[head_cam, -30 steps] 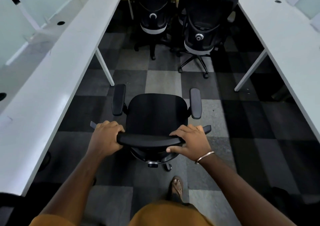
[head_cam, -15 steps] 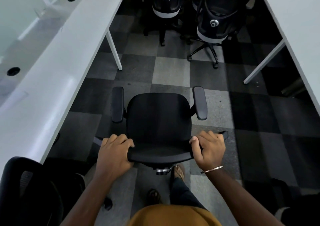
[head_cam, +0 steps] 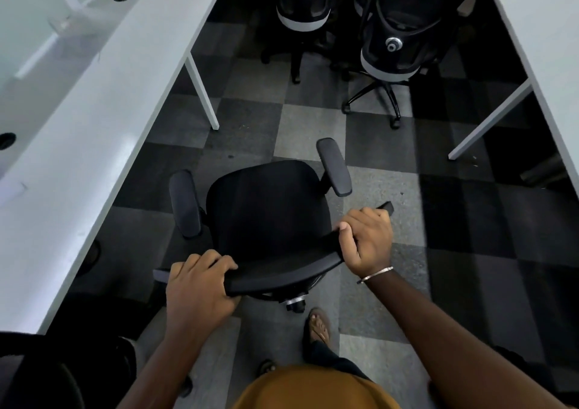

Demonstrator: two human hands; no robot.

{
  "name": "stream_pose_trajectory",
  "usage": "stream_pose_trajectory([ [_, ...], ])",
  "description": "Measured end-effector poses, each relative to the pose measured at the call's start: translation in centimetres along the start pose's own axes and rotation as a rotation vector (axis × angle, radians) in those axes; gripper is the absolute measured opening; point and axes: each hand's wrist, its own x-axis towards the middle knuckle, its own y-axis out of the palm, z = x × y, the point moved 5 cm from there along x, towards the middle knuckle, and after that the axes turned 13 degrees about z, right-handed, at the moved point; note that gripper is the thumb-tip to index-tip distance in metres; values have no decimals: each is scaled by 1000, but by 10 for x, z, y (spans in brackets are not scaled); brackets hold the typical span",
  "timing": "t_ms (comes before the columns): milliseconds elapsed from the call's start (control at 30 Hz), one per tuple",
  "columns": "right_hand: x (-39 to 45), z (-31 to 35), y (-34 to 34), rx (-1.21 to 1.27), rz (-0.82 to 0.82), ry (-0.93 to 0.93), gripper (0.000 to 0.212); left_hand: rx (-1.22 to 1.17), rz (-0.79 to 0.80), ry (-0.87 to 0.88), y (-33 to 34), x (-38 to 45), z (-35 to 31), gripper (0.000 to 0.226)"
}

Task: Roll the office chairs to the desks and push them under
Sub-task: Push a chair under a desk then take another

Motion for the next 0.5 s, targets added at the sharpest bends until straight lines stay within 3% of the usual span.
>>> stream_pose_trajectory([
  [200, 82, -24, 33, 11, 169, 4, 37, 36, -17, -152, -20, 58, -1, 45],
  [500, 173, -1, 80, -86, 290, -58, 40, -10, -71, -266, -46, 125, 31, 39],
])
